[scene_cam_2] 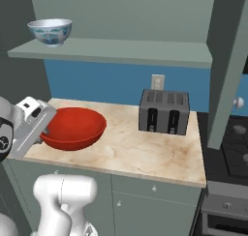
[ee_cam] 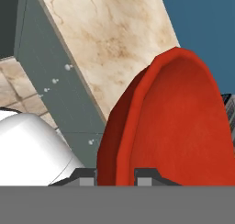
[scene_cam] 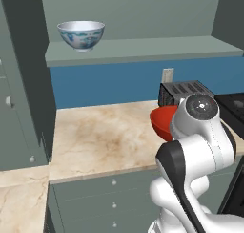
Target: Pick up the bowls from the cabinet and place each bowl in front of a stool on the dining counter.
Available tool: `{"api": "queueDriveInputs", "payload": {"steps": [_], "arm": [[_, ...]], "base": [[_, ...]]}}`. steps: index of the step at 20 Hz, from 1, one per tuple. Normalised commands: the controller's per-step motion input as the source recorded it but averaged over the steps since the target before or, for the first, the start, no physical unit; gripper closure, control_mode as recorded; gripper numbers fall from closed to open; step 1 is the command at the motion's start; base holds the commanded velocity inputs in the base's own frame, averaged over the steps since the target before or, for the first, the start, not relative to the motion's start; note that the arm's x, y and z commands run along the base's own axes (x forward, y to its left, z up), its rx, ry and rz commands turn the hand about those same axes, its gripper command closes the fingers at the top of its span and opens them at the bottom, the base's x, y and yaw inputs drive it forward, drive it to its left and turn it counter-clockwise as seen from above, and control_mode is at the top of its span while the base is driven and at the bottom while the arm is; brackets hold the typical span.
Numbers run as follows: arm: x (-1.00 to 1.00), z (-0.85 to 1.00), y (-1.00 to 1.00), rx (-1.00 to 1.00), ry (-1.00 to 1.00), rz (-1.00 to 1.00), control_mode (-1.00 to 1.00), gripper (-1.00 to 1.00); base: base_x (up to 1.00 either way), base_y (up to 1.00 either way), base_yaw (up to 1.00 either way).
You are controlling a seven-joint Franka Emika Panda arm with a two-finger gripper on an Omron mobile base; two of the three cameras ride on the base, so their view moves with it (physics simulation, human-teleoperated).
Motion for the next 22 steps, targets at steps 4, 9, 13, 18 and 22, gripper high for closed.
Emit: {"api": "queueDriveInputs", "payload": {"steps": [4,9,13,18,22], "arm": [[0.00,0.00,0.00,0.00,0.00,0.00,1.00,1.00],[0.00,0.00,0.00,0.00,0.00,0.00,1.00,1.00],[0.00,0.00,0.00,0.00,0.00,0.00,1.00,1.00],[0.00,0.00,0.00,0.00,0.00,0.00,1.00,1.00],[0.00,0.00,0.00,0.00,0.00,0.00,1.00,1.00]], "base": [[-0.61,0.00,0.00],[-0.53,-0.29,0.03],[-0.43,-0.51,0.19],[-0.52,-0.30,0.38],[-0.58,-0.01,0.52]]}}
